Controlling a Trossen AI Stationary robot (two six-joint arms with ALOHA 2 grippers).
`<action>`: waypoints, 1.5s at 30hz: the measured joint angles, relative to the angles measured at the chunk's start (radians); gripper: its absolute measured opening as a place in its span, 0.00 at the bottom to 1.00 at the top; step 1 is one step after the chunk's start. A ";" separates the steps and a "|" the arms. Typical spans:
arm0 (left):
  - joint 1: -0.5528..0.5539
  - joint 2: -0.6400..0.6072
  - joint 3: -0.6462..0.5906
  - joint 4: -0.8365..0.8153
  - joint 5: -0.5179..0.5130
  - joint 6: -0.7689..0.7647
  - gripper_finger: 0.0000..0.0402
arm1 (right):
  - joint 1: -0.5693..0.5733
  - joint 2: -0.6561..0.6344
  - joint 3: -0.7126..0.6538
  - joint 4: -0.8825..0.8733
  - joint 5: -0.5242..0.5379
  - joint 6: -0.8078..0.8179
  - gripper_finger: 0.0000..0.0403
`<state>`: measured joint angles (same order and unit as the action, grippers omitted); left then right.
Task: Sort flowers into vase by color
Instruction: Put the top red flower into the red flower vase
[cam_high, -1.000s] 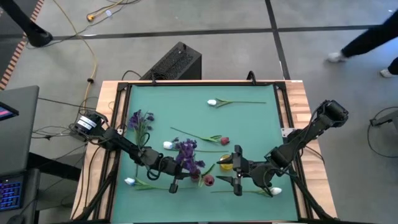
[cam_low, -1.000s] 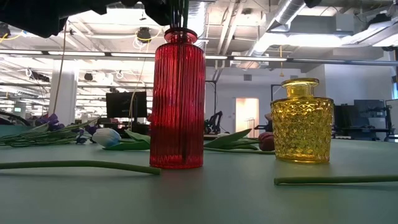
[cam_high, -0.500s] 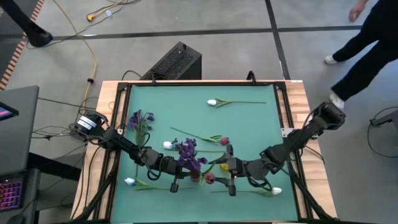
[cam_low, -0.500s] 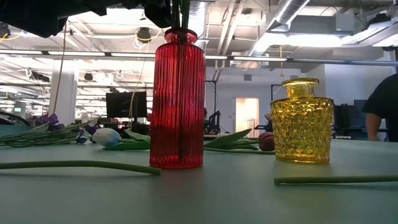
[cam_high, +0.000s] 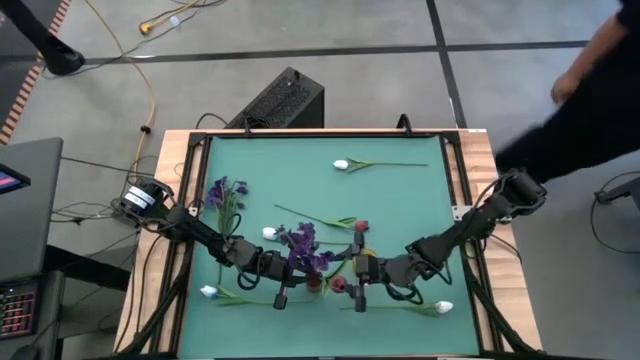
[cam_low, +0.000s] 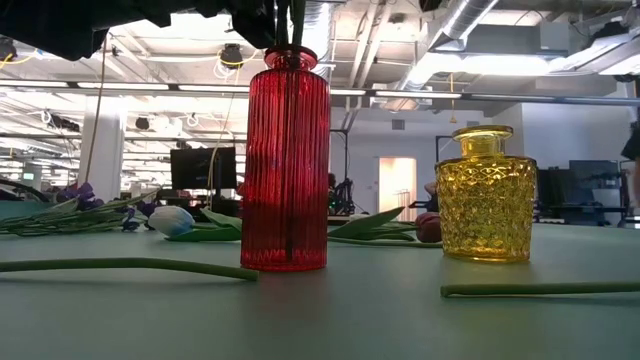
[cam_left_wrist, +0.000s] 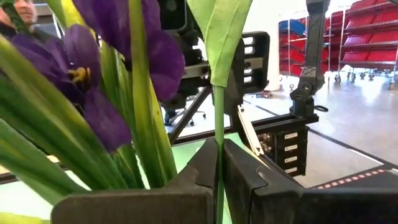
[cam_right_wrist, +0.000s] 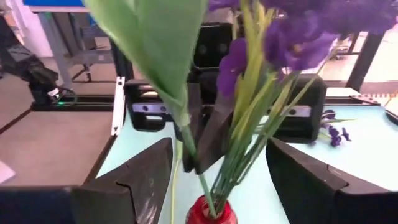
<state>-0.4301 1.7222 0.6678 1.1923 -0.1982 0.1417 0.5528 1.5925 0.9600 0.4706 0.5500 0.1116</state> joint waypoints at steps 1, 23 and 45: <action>0.000 0.000 0.000 0.000 0.000 0.000 0.00 | 0.000 0.000 0.000 0.013 -0.004 -0.004 0.71; 0.000 0.000 0.000 0.002 0.006 -0.003 0.00 | -0.010 0.077 0.001 0.162 -0.073 -0.040 0.71; 0.000 0.000 0.000 0.001 0.006 -0.005 0.00 | -0.027 0.076 0.001 0.162 -0.071 -0.042 0.14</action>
<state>-0.4301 1.7222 0.6678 1.1931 -0.1917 0.1371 0.5259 1.6680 0.9611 0.6329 0.4789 0.0700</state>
